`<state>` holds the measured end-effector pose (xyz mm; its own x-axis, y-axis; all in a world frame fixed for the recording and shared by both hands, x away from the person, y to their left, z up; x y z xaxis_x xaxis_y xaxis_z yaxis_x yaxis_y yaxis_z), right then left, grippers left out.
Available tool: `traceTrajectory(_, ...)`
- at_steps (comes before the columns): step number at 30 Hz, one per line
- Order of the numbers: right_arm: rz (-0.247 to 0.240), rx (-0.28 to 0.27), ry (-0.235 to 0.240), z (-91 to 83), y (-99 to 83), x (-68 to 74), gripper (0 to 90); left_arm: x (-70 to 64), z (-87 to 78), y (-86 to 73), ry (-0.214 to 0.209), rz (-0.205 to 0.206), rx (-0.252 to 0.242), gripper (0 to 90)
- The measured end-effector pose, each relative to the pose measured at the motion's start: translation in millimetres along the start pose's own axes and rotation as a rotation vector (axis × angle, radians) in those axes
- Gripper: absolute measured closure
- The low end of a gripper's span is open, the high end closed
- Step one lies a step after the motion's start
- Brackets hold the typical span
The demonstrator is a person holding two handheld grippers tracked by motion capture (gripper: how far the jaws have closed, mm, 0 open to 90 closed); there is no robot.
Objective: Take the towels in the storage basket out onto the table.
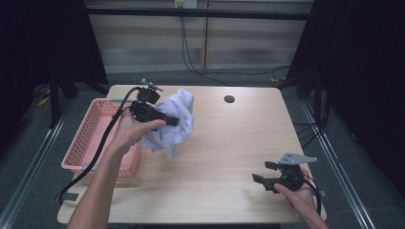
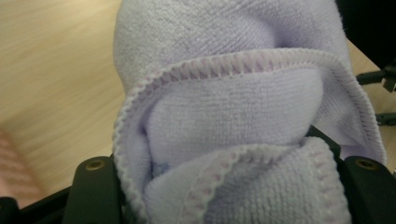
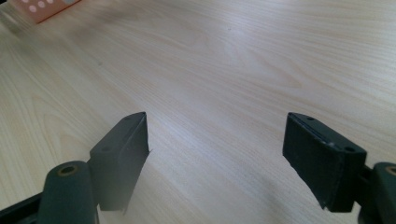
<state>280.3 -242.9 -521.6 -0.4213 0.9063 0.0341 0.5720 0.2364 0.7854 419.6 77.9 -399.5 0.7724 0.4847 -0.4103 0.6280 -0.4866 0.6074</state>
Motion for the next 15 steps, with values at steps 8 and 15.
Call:
traceTrajectory(8, -0.005, 0.001, 0.001, -0.1, -0.4, 0.6, 22.1, -12.2, 70.2, -28.0, -0.025, 0.041, 0.11, 32.8)
traceTrajectory(15, -0.012, 0.001, 0.001, 0.3, -0.7, 0.8, 22.1, -19.9, 131.2, -63.5, -0.032, 0.093, 0.21, 29.6)
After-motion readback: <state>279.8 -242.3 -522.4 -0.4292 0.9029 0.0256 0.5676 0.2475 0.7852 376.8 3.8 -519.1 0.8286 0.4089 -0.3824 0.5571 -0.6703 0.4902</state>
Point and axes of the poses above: each handheld gripper's, and its own axes: z roughly forward along the jaws, y roughly out of its top, x roughly to its left, the point moved 8 cm from there along z, roughly forward along the jaws, and after that the axes turned 14 degrees about -y, right-handed, at the moved point
